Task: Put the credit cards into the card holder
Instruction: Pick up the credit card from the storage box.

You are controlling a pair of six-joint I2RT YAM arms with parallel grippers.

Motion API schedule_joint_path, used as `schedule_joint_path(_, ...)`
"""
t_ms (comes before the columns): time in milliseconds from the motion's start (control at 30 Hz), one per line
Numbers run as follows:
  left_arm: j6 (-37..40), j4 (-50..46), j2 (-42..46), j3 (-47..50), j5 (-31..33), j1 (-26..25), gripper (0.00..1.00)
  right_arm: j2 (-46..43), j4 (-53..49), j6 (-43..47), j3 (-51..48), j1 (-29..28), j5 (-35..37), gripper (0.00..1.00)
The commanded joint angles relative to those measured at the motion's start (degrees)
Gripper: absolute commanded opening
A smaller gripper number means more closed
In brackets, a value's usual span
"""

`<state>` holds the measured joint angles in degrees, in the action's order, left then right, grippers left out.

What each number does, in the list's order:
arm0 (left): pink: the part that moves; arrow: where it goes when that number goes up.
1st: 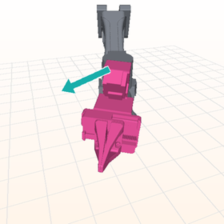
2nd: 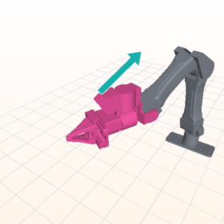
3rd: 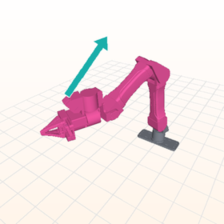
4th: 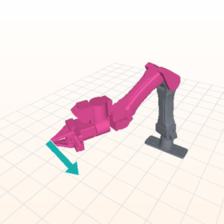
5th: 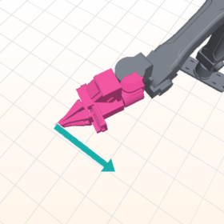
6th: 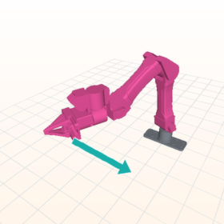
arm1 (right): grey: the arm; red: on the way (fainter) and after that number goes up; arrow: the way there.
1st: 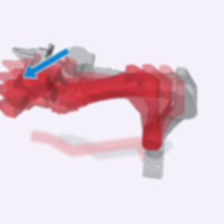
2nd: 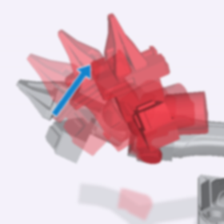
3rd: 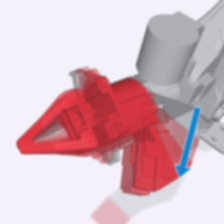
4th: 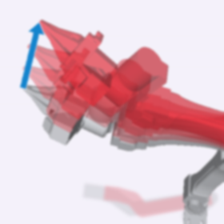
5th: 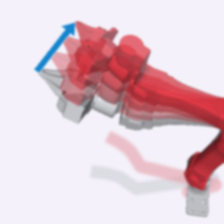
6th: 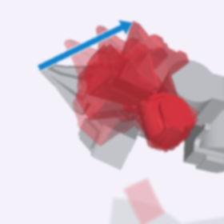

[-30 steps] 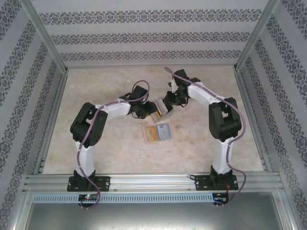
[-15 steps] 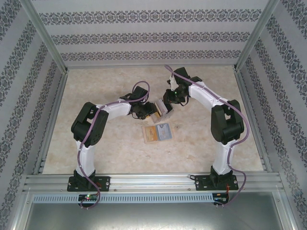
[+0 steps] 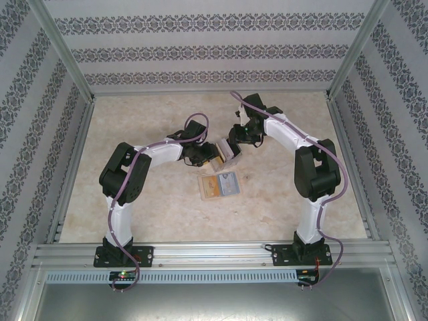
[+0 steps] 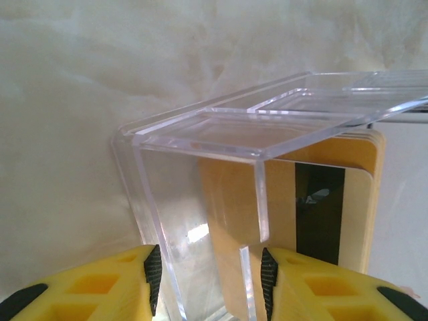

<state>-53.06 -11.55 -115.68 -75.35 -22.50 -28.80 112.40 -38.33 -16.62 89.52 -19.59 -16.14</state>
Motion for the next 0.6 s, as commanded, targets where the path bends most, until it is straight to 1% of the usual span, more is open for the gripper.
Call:
schedule_joint_path(0,0.94,-0.35,-1.14,-0.13,-0.70,0.53,0.45,2.11,-0.55,-0.53,0.62,0.33,-1.66,0.39)
schedule_joint_path(167,0.92,-0.36,-1.22,0.12,-0.77,0.45,0.44,3.07,-0.50,-0.96,0.70,0.17,-3.22,0.36)
schedule_joint_path(367,0.89,-0.49,-1.21,-0.06,-0.63,0.48,0.43,1.54,0.02,-1.13,0.48,-0.17,-3.55,0.33)
schedule_joint_path(433,0.85,-0.39,-1.30,-0.06,-0.76,0.37,0.44,0.93,-0.02,-0.88,0.53,-0.44,-3.57,0.24)
schedule_joint_path(467,0.85,-0.39,-1.33,-0.04,-0.81,0.42,0.44,0.45,-0.46,-0.76,0.65,-0.98,-1.76,0.23)
schedule_joint_path(567,0.76,-0.36,-1.50,-0.06,-0.90,0.40,0.44,-0.80,-1.36,0.94,1.01,-3.09,3.62,0.23)
